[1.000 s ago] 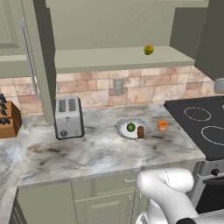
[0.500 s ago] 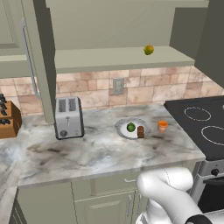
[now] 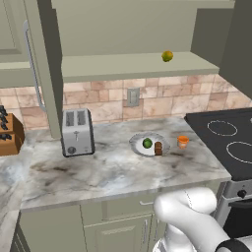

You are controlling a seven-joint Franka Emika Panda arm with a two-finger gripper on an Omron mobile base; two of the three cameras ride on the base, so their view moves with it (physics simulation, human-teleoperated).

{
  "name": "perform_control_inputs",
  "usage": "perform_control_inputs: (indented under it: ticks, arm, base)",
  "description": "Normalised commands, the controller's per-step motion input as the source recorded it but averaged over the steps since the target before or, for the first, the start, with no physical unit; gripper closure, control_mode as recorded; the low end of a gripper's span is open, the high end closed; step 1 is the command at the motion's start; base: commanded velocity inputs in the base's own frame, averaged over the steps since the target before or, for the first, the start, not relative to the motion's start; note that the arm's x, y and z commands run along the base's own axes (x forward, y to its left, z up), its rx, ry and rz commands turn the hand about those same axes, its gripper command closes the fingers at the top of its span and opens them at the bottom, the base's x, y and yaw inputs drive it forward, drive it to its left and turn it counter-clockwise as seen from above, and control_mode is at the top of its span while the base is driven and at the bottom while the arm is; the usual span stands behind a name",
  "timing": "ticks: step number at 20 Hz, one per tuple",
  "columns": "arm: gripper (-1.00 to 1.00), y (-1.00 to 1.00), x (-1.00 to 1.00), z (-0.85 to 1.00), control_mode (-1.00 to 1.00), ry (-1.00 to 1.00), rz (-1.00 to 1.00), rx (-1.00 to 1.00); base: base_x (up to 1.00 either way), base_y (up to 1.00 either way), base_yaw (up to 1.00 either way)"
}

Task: Pick the avocado and bread from the counter and place them on the plate. Then pick the jam from the cabinet and place it next to the plate. Lastly close the cabinet door.

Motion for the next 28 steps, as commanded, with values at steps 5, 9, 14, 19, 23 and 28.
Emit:
perform_control_inputs:
  ticks: [5,9,14,19,23,28]
  arm:
    - [-1.0,-0.26,0.22,-0.03,-1.0,-0.03,0.1,0.02]
    - [-1.0,-0.35,0.08,-0.05,-1.0,-0.12,0.12,0.03]
    - [-1.0,-0.43,0.1,0.0,-1.0,-0.14,0.13,0.09]
    - [-1.0,-0.43,0.15,0.0,-1.0,-0.07,0.15,0.14]
    - [-1.0,-0.31,0.26,0.0,-1.0,-0.04,0.14,0.12]
    - [-1.0,-0.07,0.54,0.0,-1.0,-0.02,0.1,0.04]
  base:
    - [0.0,0.0,0.0]
    - [0.0,0.0,0.0]
    - [0.0,0.0,0.0]
    - [0.0,0.0,0.0]
    - [0.0,0.0,0.0]
    - [0.0,0.0,0.0]
